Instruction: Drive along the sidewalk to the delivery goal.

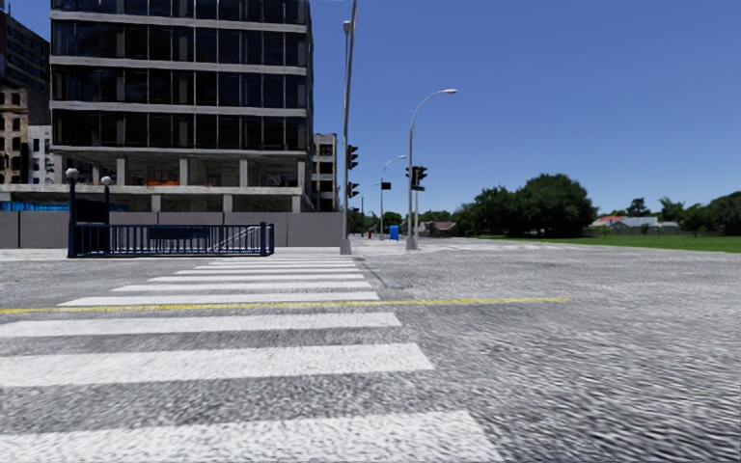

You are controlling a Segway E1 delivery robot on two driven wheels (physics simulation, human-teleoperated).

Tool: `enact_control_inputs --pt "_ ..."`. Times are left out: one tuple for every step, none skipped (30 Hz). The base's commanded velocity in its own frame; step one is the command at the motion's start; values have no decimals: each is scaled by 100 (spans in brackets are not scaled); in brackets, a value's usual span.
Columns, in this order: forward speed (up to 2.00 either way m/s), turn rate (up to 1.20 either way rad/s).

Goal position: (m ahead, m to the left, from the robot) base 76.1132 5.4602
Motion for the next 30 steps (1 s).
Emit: enact_control_inputs --pt "111 80" --pt "111 80" --pt "111 83" --pt "111 83" --pt "111 86" --pt "111 91" --pt "111 93" --pt "111 93" --pt "111 93" --pt "111 94" --pt "114 81" --pt "114 81" --pt "120 0" --pt "127 0" --pt "134 0" --pt "142 0" --pt "142 0" --pt "148 0" --pt "160 0" --pt "173 0" --pt "173 0" --pt "187 0" --pt "191 0" --pt "192 0" --pt "192 0" --pt "192 0" --pt "193 0" --pt "193 0" --pt "193 0" --pt "193 -8"
